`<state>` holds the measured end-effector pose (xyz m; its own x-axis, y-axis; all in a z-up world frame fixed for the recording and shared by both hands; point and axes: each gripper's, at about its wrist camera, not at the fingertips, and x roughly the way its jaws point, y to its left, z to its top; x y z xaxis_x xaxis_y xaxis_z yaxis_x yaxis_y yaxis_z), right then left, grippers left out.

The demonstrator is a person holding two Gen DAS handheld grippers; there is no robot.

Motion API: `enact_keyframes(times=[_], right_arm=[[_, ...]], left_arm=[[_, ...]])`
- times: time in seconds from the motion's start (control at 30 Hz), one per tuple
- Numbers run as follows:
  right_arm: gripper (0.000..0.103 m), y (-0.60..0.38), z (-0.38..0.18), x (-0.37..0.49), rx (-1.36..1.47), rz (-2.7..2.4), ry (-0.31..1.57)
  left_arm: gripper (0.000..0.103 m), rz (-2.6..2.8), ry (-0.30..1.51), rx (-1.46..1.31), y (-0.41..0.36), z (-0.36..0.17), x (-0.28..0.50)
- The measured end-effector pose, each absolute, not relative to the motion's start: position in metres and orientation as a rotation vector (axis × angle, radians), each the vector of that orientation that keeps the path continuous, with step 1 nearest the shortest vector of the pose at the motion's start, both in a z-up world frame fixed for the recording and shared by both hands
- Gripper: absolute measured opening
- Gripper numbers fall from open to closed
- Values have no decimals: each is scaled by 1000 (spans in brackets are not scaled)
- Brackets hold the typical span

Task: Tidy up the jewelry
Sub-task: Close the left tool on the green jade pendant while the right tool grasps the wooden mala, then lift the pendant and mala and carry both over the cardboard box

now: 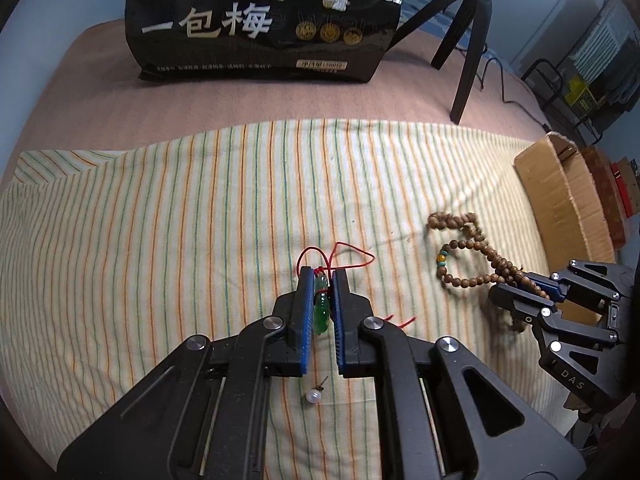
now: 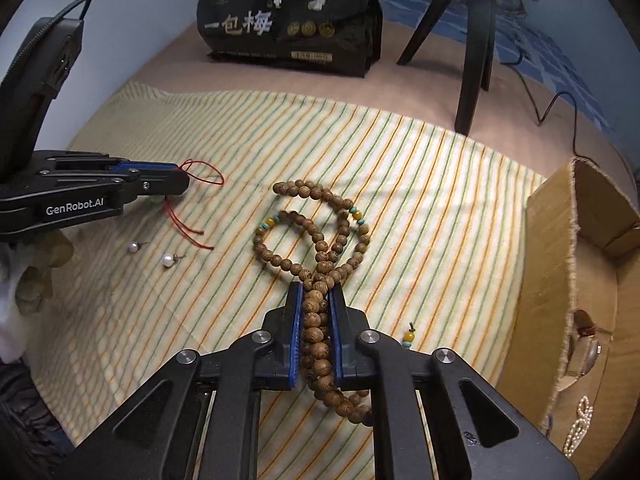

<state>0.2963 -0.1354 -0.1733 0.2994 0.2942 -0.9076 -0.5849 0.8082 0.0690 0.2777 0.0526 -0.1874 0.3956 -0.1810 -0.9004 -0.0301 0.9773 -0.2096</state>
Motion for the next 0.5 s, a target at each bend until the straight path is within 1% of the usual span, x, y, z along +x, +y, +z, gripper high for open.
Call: enact_keyframes(times=[0.5], right_arm=[[10, -164, -111, 278, -209, 576, 985]], left_arm=[[7, -156, 1067, -272, 35, -142, 262]])
